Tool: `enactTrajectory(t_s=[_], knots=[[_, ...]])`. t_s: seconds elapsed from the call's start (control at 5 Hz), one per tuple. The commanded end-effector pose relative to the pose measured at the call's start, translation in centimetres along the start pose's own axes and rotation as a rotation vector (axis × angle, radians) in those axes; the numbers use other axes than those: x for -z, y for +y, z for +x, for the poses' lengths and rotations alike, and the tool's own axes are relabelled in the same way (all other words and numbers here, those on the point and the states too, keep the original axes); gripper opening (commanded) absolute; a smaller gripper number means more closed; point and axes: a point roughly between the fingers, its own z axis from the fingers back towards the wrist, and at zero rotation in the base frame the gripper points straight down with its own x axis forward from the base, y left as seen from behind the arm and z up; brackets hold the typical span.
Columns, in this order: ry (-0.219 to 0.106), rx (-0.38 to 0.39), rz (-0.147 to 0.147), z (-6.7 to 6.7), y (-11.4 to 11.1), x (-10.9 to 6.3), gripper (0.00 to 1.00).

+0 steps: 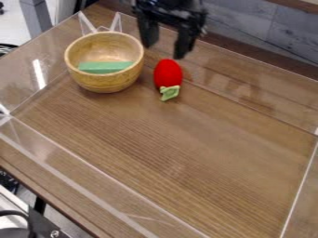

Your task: Put the green stick in the brown bowl

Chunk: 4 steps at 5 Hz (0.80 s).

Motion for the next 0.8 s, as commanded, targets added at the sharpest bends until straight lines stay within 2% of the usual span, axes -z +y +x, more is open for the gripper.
enactTrajectory(t_s=[0.0, 0.2, 0.6], knots=[[-0.051, 0.004, 0.014, -0.1, 2.6, -1.2, 1.0], [-0.043, -0.019, 0.019, -0.8, 5.0, -0.7, 1.0], [-0.028, -0.012, 0.029, 0.1, 8.5, 1.4, 1.0]])
